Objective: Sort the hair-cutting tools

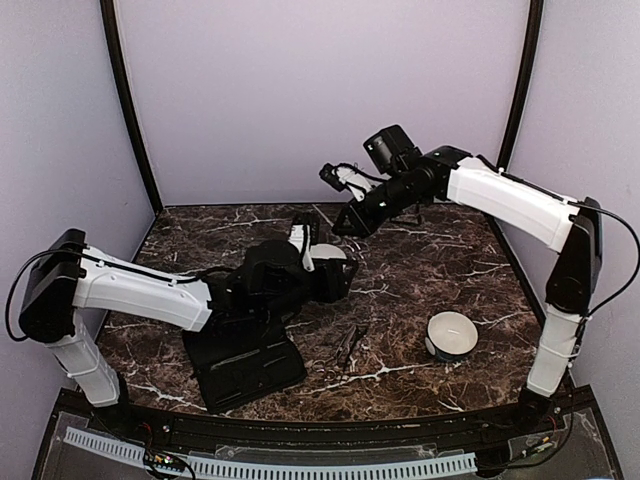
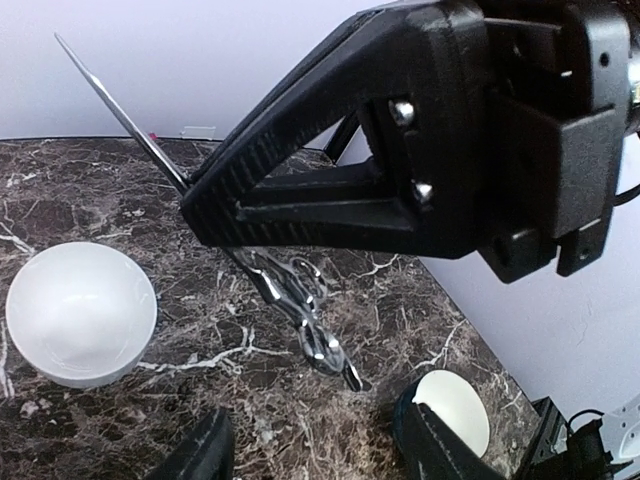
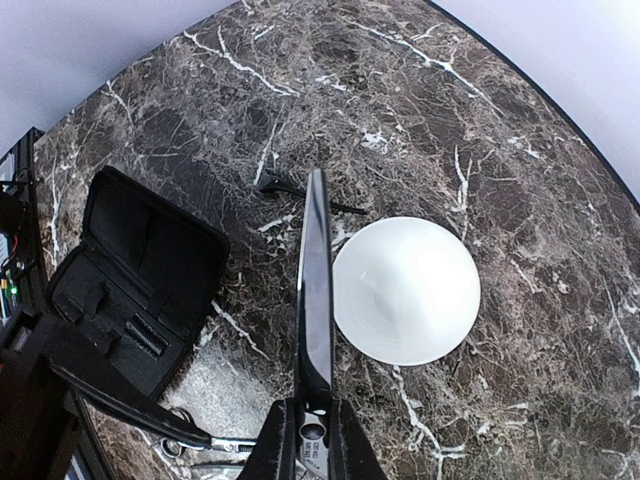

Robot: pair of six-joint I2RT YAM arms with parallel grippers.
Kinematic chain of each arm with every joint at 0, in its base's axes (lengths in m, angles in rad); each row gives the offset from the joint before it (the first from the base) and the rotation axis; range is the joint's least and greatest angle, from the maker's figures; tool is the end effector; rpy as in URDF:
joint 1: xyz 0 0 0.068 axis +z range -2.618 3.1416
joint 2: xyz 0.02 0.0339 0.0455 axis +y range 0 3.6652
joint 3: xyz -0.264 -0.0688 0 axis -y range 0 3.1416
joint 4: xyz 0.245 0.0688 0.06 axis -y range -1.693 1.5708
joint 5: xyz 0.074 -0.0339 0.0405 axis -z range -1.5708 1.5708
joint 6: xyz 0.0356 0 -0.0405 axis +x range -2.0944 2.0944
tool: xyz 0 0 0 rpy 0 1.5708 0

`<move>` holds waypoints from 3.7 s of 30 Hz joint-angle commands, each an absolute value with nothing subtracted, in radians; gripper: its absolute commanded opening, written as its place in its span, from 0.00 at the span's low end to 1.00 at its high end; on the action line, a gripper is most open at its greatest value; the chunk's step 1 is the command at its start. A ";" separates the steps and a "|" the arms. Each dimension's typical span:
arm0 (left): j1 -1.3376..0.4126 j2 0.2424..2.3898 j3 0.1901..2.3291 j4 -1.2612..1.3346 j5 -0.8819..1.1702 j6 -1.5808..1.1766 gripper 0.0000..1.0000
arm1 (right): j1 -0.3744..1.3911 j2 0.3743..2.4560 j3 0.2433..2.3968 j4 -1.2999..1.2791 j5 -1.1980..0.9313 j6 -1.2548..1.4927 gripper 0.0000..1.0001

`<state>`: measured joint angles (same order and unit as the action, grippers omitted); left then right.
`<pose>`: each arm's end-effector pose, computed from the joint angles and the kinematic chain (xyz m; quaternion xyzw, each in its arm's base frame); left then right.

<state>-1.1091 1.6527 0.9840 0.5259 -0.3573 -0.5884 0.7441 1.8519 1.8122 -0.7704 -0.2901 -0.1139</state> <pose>0.1792 -0.3322 0.2565 0.0790 0.7486 -0.3949 0.5267 0.2984 0.2885 0.3391 -0.4310 0.8132 0.2414 0.3077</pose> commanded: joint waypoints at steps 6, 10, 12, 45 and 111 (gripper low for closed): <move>-1.090 1.748 1.091 0.647 -0.351 -0.676 0.52 | 0.736 1.770 1.846 -0.710 -0.350 -0.031 0.00; -1.062 1.765 1.106 0.653 -0.328 -0.728 0.45 | 0.736 1.750 1.825 -0.700 -0.359 -0.009 0.00; -1.049 1.777 1.114 0.662 -0.301 -0.739 0.41 | 0.736 1.742 1.815 -0.693 -0.369 -0.002 0.00; -0.881 1.433 1.397 -1.113 -0.244 -0.335 0.00 | 0.690 1.426 1.344 -0.734 -0.464 -0.407 0.49; -0.702 1.229 1.182 -1.041 -0.029 -0.309 0.00 | 0.905 1.977 1.555 -0.478 -0.075 -0.100 0.17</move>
